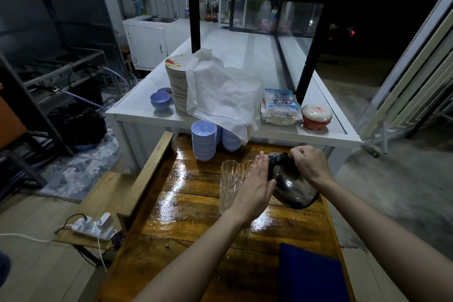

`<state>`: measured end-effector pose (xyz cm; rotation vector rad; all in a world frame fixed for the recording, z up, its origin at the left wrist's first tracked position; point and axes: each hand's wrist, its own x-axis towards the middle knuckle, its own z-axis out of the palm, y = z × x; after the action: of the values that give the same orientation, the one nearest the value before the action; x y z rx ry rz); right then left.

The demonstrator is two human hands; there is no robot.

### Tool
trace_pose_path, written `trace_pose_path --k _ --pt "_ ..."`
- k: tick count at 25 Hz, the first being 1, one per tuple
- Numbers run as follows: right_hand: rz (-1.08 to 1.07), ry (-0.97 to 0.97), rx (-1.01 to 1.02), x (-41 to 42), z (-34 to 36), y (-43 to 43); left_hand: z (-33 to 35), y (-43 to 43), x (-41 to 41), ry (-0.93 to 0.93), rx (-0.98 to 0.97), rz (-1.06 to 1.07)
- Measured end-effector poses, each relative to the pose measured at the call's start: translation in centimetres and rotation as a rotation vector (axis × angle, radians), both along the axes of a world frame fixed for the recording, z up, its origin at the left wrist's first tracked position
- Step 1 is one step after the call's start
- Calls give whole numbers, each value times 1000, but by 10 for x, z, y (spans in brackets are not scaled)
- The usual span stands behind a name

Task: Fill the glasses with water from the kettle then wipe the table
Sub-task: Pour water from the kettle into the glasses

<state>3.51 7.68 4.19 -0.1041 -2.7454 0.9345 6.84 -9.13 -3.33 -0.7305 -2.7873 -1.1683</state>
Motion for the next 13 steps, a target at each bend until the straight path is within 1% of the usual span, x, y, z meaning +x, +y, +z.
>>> trace_pose_path --k 8,13 --pt "13 24 6 -3 0 0 4 4 0 -34 54 18" --pt "36 31 17 -5 4 -1 6 5 1 -28 54 27"
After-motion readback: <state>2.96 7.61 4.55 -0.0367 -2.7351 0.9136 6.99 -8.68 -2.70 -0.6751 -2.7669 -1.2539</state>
